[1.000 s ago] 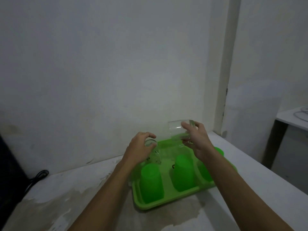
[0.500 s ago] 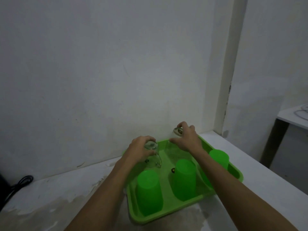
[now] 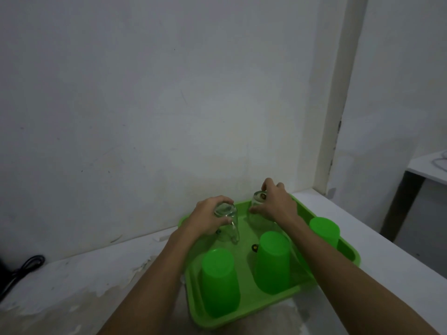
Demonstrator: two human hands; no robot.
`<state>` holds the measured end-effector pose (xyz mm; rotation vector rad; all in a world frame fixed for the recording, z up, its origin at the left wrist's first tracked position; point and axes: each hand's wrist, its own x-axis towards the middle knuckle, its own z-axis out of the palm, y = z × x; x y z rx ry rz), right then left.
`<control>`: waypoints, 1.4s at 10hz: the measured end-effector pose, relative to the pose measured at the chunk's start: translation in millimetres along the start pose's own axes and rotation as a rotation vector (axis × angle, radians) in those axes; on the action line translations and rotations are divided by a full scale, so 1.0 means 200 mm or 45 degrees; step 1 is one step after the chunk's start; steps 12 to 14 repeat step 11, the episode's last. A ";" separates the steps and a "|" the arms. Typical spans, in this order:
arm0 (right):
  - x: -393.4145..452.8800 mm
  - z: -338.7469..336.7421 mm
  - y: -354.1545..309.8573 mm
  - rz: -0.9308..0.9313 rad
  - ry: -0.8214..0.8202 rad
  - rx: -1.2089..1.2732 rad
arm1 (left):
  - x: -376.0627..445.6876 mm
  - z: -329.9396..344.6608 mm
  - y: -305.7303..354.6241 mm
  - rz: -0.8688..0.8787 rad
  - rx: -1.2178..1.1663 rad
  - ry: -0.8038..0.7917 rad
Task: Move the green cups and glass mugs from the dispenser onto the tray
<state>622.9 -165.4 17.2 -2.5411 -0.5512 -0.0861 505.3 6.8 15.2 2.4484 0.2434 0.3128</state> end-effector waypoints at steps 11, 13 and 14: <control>-0.26 -0.34 -0.14 -0.198 -0.014 0.366 | -0.30 -0.13 0.09 -0.071 -0.277 0.273; -0.26 -0.34 -0.14 -0.198 -0.014 0.366 | -0.30 -0.13 0.09 -0.071 -0.277 0.273; -0.26 -0.34 -0.14 -0.198 -0.014 0.366 | -0.30 -0.13 0.09 -0.071 -0.277 0.273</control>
